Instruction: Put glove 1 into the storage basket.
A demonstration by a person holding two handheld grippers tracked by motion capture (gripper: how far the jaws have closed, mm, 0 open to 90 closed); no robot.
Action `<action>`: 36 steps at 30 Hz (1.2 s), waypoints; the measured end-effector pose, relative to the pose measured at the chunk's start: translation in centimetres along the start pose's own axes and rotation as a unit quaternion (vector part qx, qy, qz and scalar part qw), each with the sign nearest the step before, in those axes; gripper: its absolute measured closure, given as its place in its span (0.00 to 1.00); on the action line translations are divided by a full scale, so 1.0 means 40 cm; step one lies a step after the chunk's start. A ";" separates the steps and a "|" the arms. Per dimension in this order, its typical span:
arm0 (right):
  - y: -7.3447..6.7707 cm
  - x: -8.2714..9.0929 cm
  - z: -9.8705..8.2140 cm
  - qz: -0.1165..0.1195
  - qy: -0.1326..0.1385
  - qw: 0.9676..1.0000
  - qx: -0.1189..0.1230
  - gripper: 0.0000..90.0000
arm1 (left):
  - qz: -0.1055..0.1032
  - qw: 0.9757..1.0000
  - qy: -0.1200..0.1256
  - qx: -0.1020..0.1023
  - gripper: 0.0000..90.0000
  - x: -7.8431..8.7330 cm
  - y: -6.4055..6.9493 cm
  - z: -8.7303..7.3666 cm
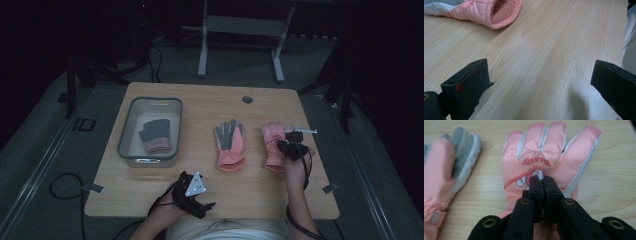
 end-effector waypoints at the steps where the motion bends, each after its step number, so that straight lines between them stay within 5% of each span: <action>1: 0.001 -0.010 -0.004 0.000 -0.005 1.000 -0.002 0.96 | 0.000 1.000 0.000 0.000 0.02 0.000 0.000 0.000; 11: 0.016 -0.057 -0.027 0.003 -0.011 1.000 -0.016 0.90 | -0.002 1.000 -0.001 -0.001 0.02 0.000 0.001 -0.001; 18: 0.029 -0.028 -0.010 0.031 -0.006 0.999 -0.022 0.81 | -0.004 1.000 0.000 0.004 0.02 0.000 -0.003 -0.002; 25: 0.052 0.016 0.026 0.049 0.005 0.999 0.015 0.74 | -0.008 1.000 0.005 0.008 0.02 0.002 -0.001 -0.001; 30: 0.074 0.016 0.043 0.092 -0.017 0.992 0.088 0.71 | -0.008 1.000 0.005 0.005 0.02 0.001 -0.001 0.000; 36: 0.088 0.002 0.052 0.075 -0.050 0.986 0.139 0.66 | -0.007 1.000 0.003 0.005 0.02 0.000 0.000 0.000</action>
Point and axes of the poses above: each handheld gripper's, and its own axes: x roughly backward along the jaws, z roughly out of its top, y roughly to its right, the point moved 3 cm from there along -x, roughly forward along the jaws, and after that the axes turned 7 degrees about z, right-handed, at the moved point
